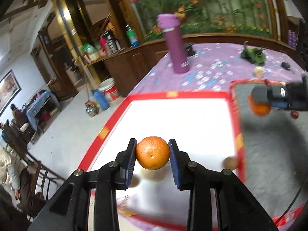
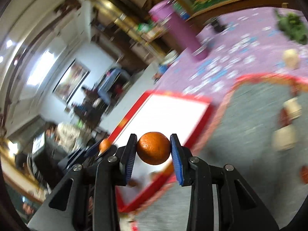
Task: Organize fruits
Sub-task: 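Grasp the second orange with the left tool while the right carries its orange to the tray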
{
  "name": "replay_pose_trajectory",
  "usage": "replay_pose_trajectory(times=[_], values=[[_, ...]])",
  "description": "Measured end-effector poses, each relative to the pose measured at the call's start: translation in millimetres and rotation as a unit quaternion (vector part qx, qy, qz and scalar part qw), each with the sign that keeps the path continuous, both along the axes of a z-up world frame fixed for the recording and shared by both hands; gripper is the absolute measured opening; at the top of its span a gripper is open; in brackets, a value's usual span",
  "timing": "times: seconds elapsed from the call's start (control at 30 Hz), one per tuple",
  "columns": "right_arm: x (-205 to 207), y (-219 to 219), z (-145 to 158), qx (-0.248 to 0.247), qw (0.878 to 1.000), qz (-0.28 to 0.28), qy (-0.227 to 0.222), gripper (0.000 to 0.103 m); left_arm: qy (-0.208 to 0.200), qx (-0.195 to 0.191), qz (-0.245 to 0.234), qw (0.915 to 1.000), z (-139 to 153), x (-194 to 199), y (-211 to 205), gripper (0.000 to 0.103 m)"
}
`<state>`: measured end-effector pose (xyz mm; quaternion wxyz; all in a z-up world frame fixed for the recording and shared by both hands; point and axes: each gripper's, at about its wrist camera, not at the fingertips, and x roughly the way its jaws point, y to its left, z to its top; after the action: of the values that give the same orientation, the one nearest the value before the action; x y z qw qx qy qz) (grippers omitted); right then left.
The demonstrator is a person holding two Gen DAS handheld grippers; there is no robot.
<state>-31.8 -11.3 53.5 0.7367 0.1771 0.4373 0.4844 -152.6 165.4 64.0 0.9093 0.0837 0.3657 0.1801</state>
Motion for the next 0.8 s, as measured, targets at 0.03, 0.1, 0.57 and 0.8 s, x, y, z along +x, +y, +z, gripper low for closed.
replay_pose_trajectory(times=[0.03, 0.1, 0.57, 0.8], values=[[-8.8, 15.3, -1.1, -0.008, 1.000, 0.013, -0.005, 0.037, 0.001, -0.003, 0.003, 1.0000, -2.1, -1.0, 4.9, 0.033], [-25.4, 43.0, -5.4, -0.018, 0.999, 0.041, -0.008, 0.037, 0.001, -0.008, 0.009, 0.9999, -4.7, -3.1, 12.9, 0.033], [-33.4, 84.1, -32.7, -0.078, 0.996, 0.054, 0.003, 0.051, 0.013, -0.013, 0.064, 0.9978, -16.0, -20.1, 42.5, 0.072], [-34.9, 18.9, -7.9, -0.059, 0.997, -0.012, -0.052, 0.053, -0.001, -0.009, 0.022, 0.9997, -3.4, -17.8, 20.3, 0.076]])
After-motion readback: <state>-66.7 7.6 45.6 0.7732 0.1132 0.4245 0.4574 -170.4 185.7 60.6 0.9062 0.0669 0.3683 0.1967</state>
